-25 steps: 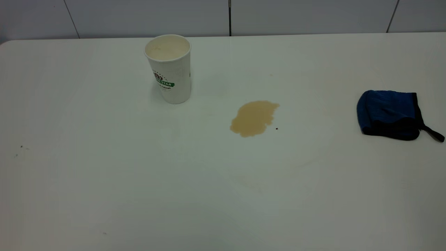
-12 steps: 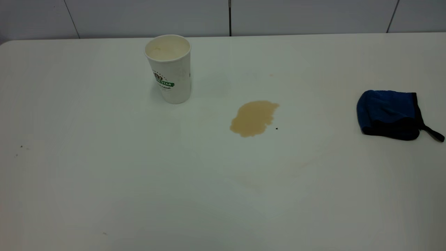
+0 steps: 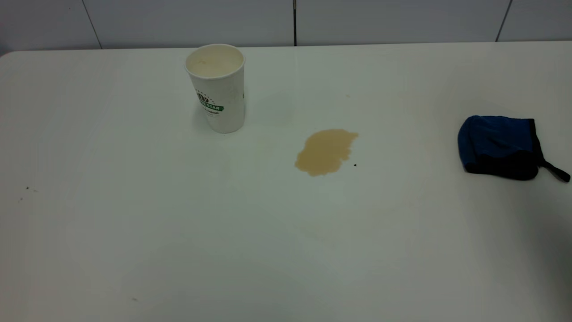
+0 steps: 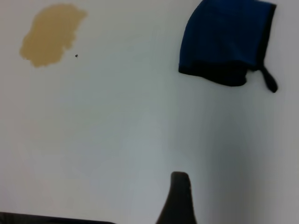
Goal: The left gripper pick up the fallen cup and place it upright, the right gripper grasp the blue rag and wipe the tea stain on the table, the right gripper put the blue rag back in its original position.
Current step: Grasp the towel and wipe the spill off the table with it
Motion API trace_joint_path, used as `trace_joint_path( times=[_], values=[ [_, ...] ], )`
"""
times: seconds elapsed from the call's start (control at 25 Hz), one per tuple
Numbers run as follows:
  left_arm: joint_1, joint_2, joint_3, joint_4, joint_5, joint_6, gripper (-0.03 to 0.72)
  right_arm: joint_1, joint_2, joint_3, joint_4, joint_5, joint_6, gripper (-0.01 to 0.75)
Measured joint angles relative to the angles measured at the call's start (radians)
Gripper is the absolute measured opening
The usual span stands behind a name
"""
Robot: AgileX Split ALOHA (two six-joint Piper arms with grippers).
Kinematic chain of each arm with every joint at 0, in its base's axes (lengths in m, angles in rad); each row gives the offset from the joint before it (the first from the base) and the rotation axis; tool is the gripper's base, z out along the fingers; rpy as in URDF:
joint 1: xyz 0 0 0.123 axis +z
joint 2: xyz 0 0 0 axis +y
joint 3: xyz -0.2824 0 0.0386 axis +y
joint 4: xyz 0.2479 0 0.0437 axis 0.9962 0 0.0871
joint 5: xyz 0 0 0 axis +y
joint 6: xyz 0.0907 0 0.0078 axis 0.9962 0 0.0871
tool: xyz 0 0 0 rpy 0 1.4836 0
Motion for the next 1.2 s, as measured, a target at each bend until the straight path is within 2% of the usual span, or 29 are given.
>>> trace_joint_path(
  times=[0.24,0.56,0.8,1.2],
  values=[
    [0.000,0.000,0.000,0.000,0.000,0.000,0.240,0.000,0.347,-0.136,0.080,-0.090,-0.049,0.725],
    [0.000,0.000,0.000,0.000,0.000,0.000,0.240,0.000,0.711,-0.343,0.021,-0.110,-0.058,0.712],
    [0.000,0.000,0.000,0.000,0.000,0.000,0.240,-0.005,0.875,-0.500,-0.020,-0.097,-0.051,0.708],
    [0.000,0.000,0.000,0.000,0.000,0.000,0.240,-0.067,1.123,-0.746,-0.046,-0.012,-0.047,0.698]
  ],
)
